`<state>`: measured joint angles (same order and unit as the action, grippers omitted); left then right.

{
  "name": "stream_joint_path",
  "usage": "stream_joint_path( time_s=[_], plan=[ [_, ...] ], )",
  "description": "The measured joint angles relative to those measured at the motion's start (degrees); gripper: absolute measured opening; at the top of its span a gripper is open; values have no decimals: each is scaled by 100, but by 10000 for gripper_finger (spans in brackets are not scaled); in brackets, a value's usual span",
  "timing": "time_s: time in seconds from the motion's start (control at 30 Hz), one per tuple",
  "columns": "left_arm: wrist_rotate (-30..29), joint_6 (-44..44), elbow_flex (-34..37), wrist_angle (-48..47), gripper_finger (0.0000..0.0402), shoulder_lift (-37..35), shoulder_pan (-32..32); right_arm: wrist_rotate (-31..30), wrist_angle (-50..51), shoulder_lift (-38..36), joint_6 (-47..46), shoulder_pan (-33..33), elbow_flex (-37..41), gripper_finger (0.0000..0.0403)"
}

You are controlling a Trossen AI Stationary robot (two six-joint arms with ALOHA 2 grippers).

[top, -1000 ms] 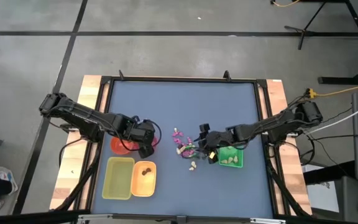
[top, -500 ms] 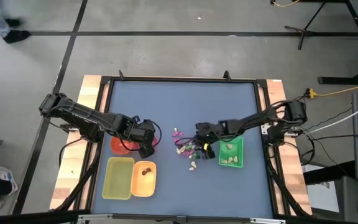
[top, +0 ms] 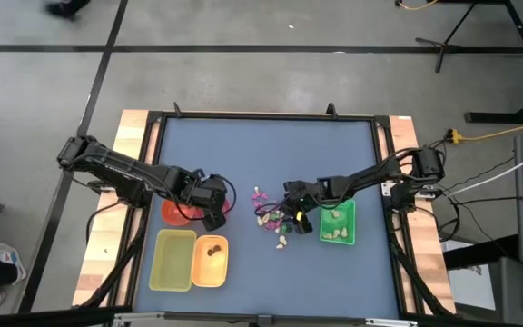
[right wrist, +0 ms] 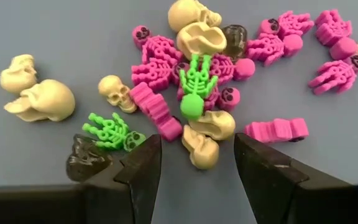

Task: Sort Halloween decoration
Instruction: Put the white skull toy into the orange bowl

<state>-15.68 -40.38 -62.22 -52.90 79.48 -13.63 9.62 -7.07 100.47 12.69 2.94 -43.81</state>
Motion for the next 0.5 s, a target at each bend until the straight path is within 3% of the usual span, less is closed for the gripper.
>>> stream_joint_path(
  time_s=[0.13,0.5],
  plan=[
    [0,-2,0,0,208,0,-2,-10,0,0,0,-11,0,190],
    [1,-2,0,4,208,0,-2,-114,-17,68,0,-39,-2,91]
  ],
)
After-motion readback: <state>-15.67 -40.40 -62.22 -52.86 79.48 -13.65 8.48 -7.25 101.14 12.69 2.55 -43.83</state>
